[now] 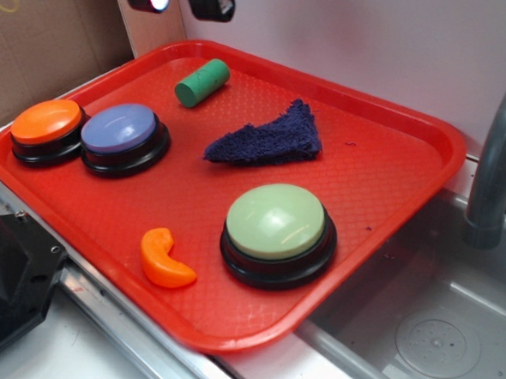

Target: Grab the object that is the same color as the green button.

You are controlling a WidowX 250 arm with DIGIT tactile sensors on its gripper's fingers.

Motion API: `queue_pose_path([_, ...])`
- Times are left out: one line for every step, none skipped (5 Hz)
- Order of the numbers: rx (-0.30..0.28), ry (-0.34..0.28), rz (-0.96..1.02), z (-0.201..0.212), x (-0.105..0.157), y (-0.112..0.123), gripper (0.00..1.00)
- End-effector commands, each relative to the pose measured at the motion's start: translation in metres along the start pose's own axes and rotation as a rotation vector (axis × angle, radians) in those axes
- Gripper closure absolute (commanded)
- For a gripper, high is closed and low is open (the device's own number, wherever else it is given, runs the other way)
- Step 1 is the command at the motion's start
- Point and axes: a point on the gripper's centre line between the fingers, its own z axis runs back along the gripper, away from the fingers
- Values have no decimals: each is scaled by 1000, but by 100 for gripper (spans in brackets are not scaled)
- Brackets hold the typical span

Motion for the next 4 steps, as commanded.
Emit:
queue_pose_path([146,-72,106,-42,25,35,0])
queue_pose_path([107,-41,104,-62,15,52,0])
queue_pose_path([64,7,59,-82,12,44,0])
queue_pose_path([118,26,53,-86,7,38,18])
